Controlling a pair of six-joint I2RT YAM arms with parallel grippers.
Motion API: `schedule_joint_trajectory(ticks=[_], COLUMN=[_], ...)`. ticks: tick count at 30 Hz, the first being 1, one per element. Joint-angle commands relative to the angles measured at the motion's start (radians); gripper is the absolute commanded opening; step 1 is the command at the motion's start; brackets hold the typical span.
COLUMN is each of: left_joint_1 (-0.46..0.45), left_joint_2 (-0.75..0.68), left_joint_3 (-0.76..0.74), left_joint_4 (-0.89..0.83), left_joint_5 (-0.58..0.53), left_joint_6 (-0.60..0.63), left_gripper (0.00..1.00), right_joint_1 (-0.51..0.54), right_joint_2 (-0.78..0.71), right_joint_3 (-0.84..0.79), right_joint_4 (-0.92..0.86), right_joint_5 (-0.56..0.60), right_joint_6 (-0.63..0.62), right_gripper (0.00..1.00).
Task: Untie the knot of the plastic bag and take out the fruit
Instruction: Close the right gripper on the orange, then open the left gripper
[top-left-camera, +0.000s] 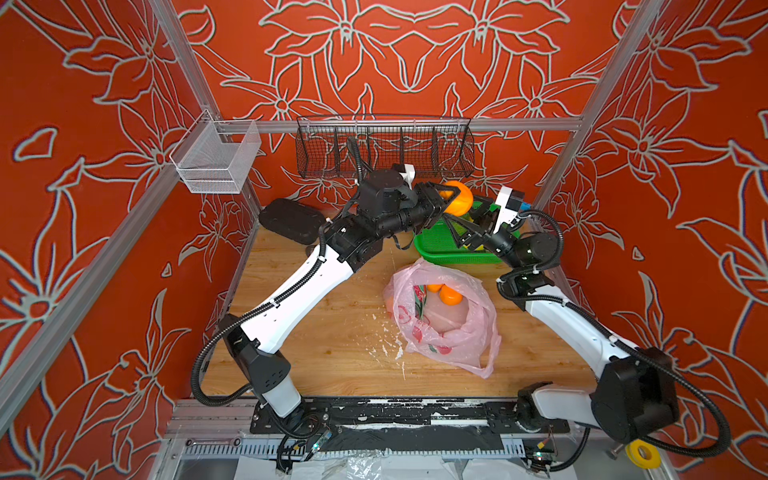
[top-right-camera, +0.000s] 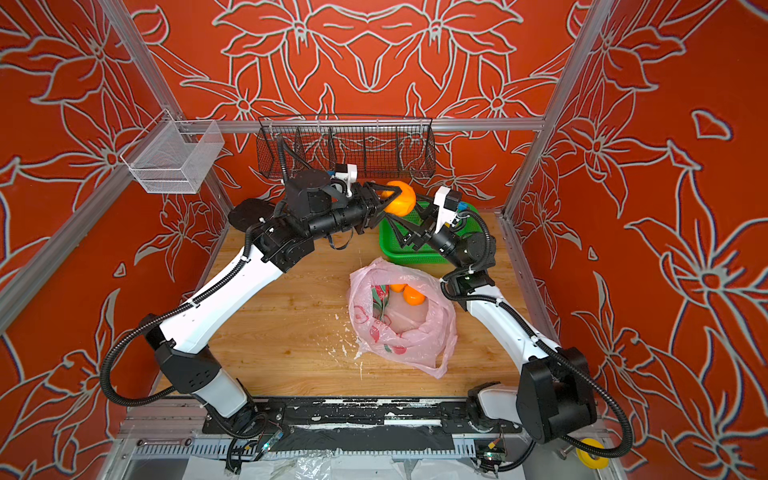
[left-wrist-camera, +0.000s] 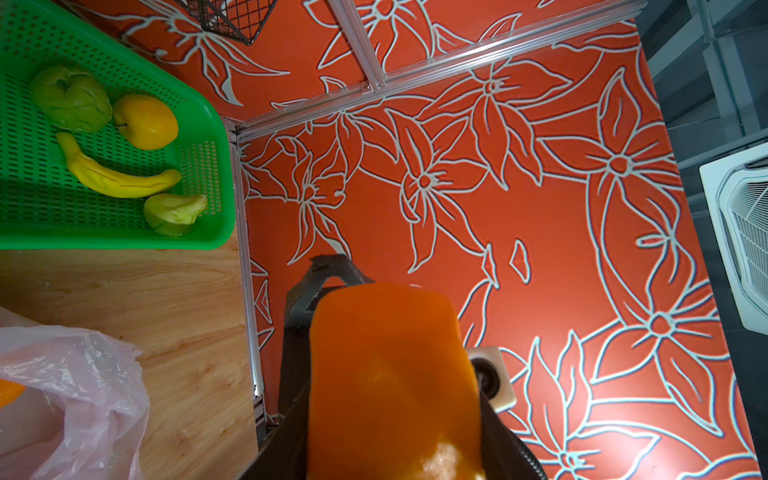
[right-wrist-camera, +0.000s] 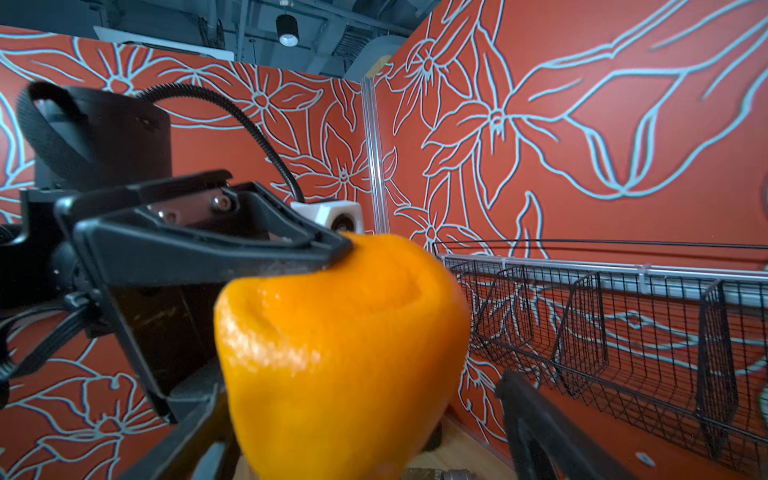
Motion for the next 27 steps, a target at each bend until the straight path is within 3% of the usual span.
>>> schedule_joint_trajectory(ticks=[1, 6, 14, 19, 23, 24, 27], left_joint_1=[-0.015, -0.003, -0.011, -0.013, -0.013, -0.014, -0.014], left_joint_2=[-0.020, -0.047, 0.017, 0.000, -0.009, -0.012, -0.026], left_joint_3=[-0.023, -0.058, 0.009, -0.015, -0.024, -0.023, -0.021], left_joint_4=[-0.050, -0.029, 0.016, 0.017, 0.004, -0.002, -0.027], left_joint_5=[0.015, -0.003, 0.105, 0.092, 0.077, 0.067, 0.029], left_joint_6=[0.007, 0.009, -0.023, -0.028, -0.018, -0.009, 0.035], left_gripper=[0.45, 0.45, 0.43, 0.43, 0.44, 0.47, 0.75], right_joint_1=[0.009, 0.010, 0.013, 0.020, 0.021, 0.021, 0.019], right_joint_2=[-0.071, -0.156, -0.027, 0.028, 0.029, 0.028, 0.016], right_joint_3=[-0.012, -0.041, 0.010, 0.073, 0.075, 0.070, 0.058], right_joint_4=[0.060, -0.096, 0.028, 0.068, 0.054, 0.053, 0.024], right_joint_5=[0.006, -0.026, -0.026, -0.050, -0.027, -0.016, 0.017], right_joint_6=[0.013, -0.062, 0.032, 0.046, 0.024, 0.022, -0.002], right_gripper=[0.97, 0.97, 0.96, 0.87, 0.73, 0.70, 0.65])
